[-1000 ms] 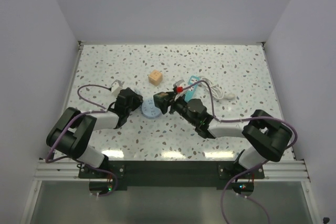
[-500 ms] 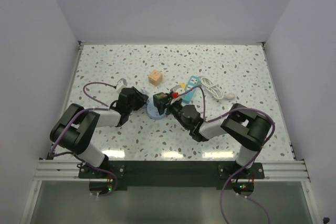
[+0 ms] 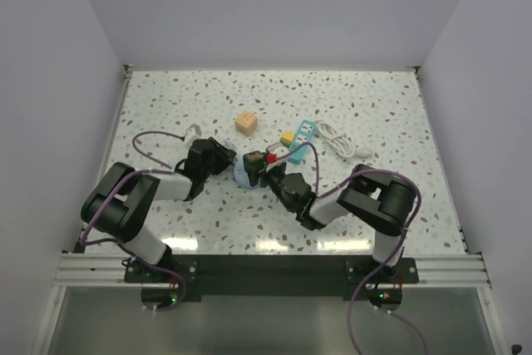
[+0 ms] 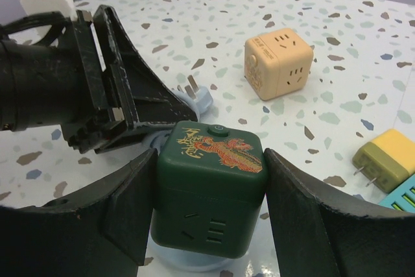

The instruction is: Insert the plug

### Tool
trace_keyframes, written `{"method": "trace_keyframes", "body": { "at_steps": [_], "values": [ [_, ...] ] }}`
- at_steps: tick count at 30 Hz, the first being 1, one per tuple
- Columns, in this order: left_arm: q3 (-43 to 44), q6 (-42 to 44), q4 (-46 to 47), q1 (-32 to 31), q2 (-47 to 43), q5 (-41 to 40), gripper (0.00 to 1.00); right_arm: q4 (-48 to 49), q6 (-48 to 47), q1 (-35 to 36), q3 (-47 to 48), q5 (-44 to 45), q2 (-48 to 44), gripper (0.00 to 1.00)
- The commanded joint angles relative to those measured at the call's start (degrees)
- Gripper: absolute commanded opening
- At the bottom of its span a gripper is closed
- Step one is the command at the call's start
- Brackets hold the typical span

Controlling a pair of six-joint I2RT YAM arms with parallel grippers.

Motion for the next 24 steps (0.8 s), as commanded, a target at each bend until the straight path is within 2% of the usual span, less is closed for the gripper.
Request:
{"method": "trace_keyframes", "body": {
  "at_steps": [1, 24],
  "values": [
    [-0.7, -1.8, -1.8, -1.0, 2.3, 3.7, 0.0, 9.8, -1.1, 0.3, 1.0, 3.2, 0.9, 0.0],
    [-0.9, -2.0, -0.8, -1.0, 3.5, 3.7, 0.0, 15.5, -3.3, 3.5, 0.5, 8.9, 1.7, 0.0]
  ]
}}
